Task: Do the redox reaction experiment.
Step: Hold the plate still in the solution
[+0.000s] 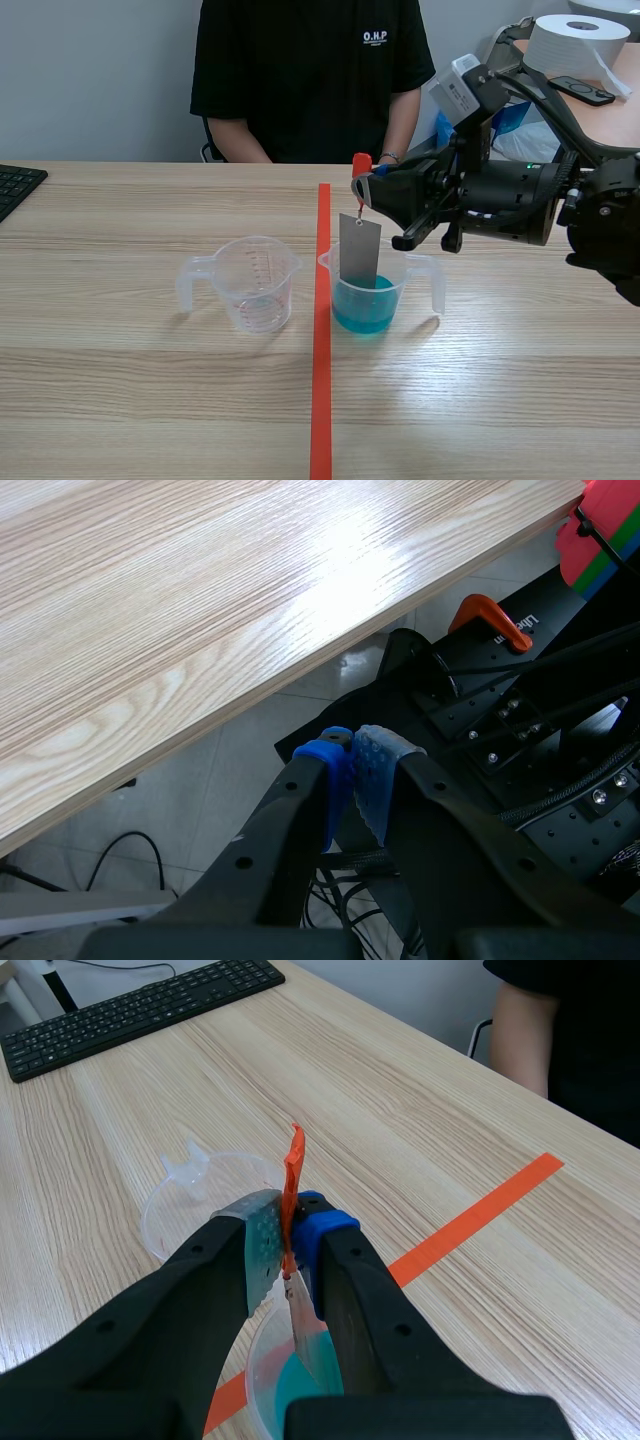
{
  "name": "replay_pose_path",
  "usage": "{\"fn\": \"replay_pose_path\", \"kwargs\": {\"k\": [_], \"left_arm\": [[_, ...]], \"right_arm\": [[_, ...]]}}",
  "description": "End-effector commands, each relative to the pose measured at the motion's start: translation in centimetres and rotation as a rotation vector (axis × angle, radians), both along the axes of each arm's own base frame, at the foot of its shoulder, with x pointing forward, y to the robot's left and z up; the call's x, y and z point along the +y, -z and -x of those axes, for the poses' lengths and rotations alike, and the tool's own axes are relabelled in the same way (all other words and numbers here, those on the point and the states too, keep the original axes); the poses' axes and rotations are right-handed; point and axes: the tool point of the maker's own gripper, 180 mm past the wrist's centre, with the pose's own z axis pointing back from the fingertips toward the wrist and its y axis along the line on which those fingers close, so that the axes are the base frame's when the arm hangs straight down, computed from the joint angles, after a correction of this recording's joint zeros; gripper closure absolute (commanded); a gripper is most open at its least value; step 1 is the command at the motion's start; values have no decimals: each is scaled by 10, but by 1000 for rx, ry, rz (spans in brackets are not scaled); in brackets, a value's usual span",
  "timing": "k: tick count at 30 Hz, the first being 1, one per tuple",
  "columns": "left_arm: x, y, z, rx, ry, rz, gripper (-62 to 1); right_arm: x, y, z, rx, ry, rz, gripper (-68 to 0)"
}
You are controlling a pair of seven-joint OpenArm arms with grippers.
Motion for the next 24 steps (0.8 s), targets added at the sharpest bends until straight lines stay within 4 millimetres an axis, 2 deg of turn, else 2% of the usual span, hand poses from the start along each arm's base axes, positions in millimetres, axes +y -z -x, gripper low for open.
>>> {"fn": "replay_pose_path", "kwargs": {"k": [1,12,24], "left_arm": [[0,-3,-2,-14,-1,9,-40],[0,-3,-2,-14,-1,9,-40],[0,-3,-2,-13,-1,9,-40]], "right_arm": [[-3,-1,-1,-12,-9,34,-15],[-8,-4,1,-19,-10,54,-15],[-18,-49,13,-120,-5,61,-15]]}}
